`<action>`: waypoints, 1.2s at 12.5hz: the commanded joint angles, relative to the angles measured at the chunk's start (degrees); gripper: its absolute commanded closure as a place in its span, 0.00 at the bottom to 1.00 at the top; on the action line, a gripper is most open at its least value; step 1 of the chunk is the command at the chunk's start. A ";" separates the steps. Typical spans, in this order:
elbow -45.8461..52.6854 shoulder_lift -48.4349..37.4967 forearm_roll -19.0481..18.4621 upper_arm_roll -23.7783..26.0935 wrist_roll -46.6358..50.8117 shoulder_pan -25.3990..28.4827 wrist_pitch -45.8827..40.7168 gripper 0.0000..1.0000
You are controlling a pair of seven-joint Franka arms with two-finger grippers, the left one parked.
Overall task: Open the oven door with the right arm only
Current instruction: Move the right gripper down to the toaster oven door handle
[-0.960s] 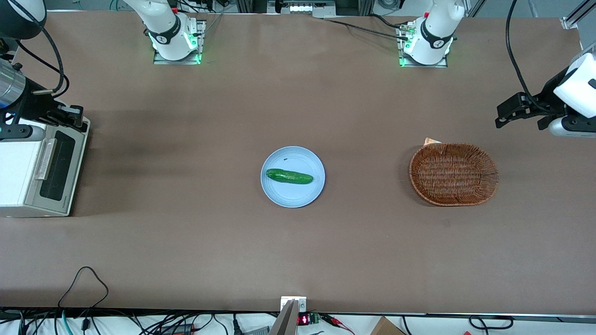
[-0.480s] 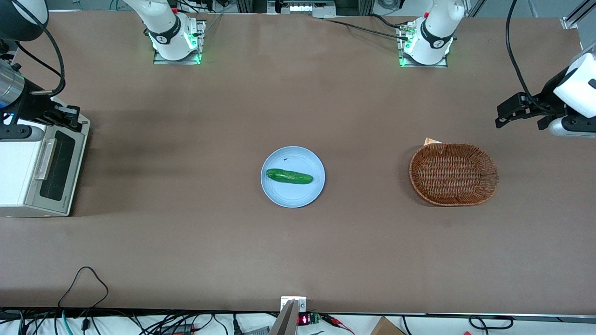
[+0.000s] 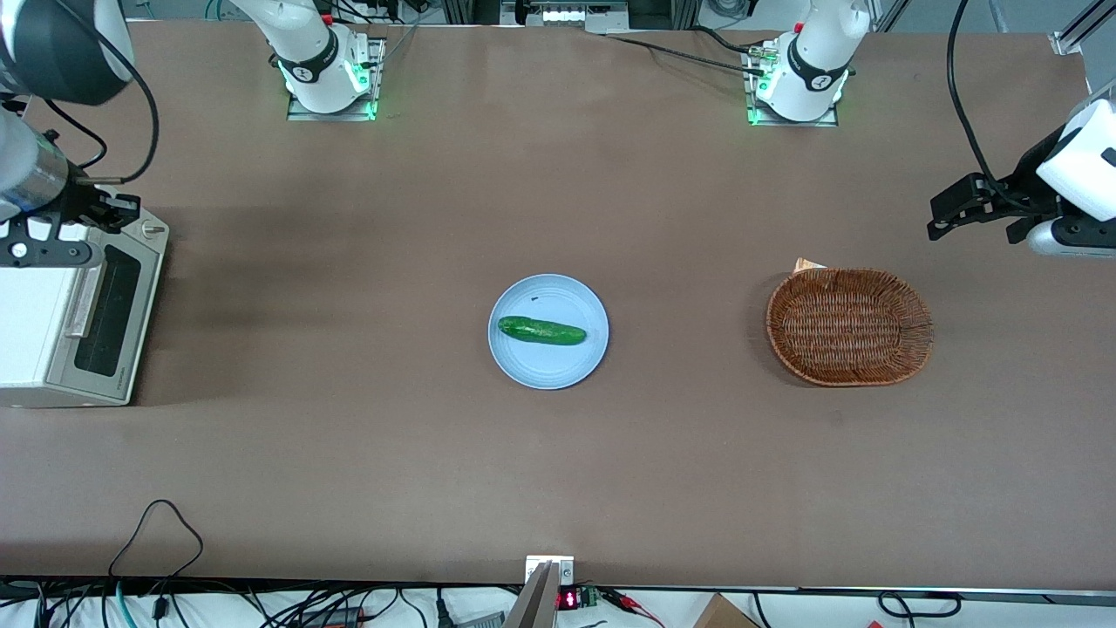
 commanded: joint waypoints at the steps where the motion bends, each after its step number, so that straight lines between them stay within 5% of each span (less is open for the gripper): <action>1: -0.12 4.13 -9.88 0.12 0.76 0.35 0.80 1.00; 8: -4.25 11.86 -31.60 0.03 17.18 0.18 7.74 1.00; 15: -9.95 18.03 -44.10 -0.23 36.96 -0.52 13.54 1.00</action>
